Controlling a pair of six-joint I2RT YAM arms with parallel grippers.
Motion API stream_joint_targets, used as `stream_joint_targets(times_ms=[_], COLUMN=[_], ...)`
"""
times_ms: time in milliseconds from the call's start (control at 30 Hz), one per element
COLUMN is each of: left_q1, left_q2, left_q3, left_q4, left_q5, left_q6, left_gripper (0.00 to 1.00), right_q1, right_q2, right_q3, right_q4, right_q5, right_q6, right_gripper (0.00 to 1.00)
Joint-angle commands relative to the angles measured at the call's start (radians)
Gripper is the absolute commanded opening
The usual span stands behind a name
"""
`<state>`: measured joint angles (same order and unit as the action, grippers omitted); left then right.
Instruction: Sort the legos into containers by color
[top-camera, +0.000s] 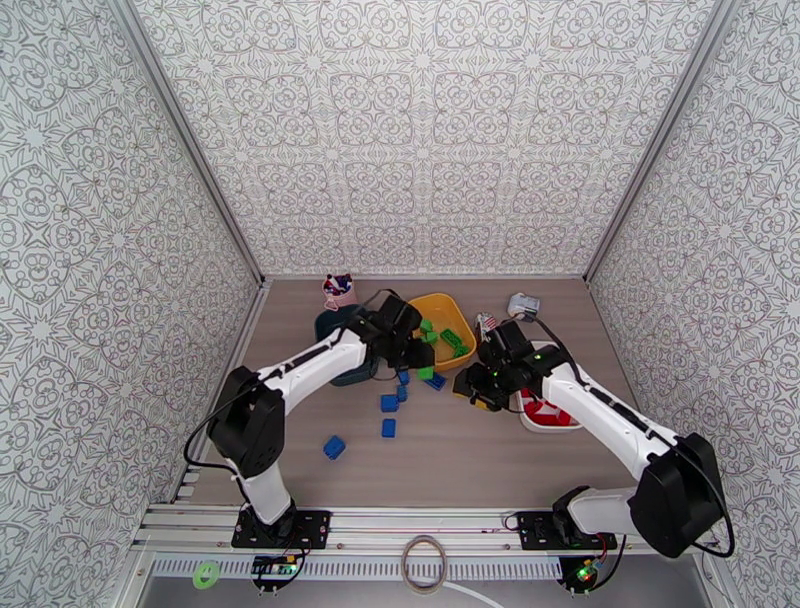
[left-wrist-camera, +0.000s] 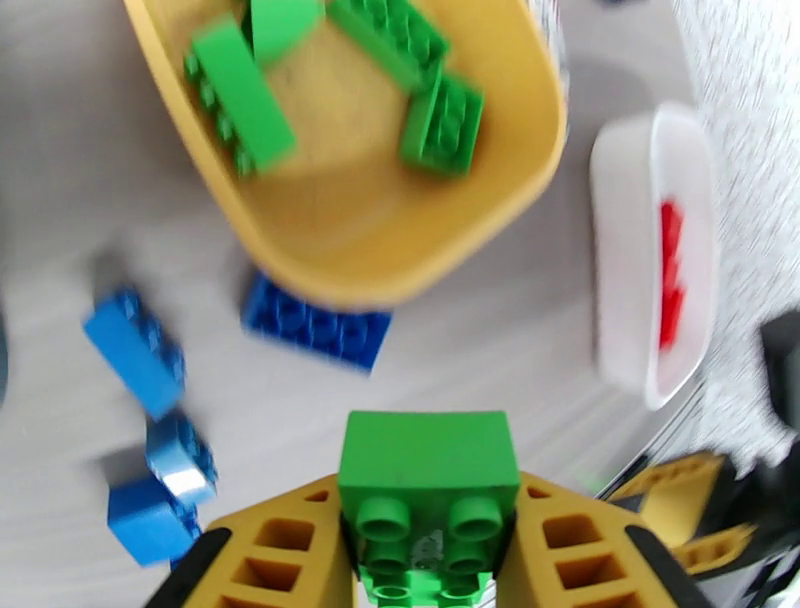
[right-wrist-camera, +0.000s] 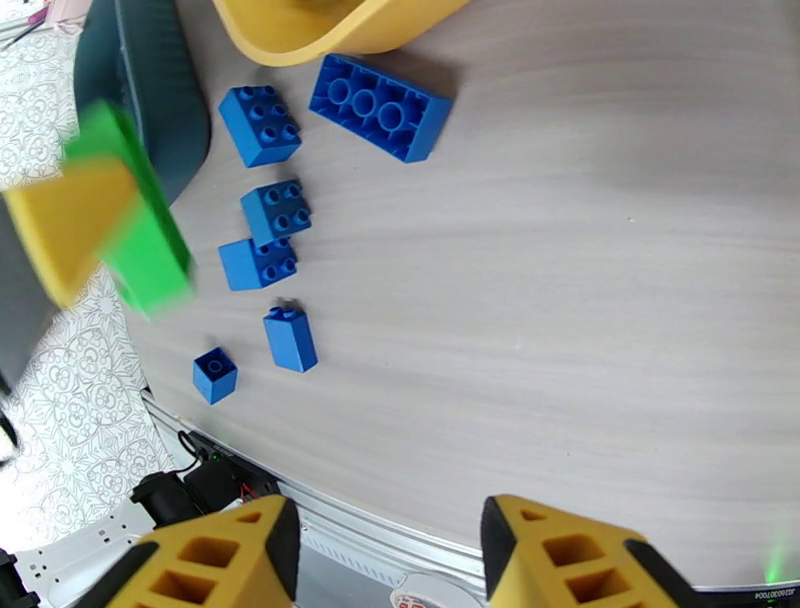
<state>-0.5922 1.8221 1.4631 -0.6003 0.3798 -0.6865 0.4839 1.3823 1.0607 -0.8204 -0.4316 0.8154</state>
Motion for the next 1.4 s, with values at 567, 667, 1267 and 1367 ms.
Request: stream_joint_targets(times_ms=[567,667,1267,1367], left_q1=[0.097,0.095,0.054,0.049], left_q2=[0.384,0.379,-0.117,-0.221], left_q3=[0.607,0.613,0.114,-0.006], left_q4=[-0.059,-0.066,-0.201,-0.228], left_q5=[0.11,0.1,-0.202,-0.26], left_q6=[-0.111,-0.101,0.075,0.073], left_gripper=[0.55,0.68,0.74,0.74], right_q1=[0.005,0.005,0.044,0.078], right_q2=[-0.111,-0.133,0.006,0.062], right_q3=[0.078,0.069,0.139,0.174], right_q4=[-0.182,-0.196,-0.18,-0.174], right_q5=[0.207,0.222,0.174,0.171], right_q6=[0.045,0.045,-0.043,-0.056], right_gripper=[0.54,0.55,0.56,0.56])
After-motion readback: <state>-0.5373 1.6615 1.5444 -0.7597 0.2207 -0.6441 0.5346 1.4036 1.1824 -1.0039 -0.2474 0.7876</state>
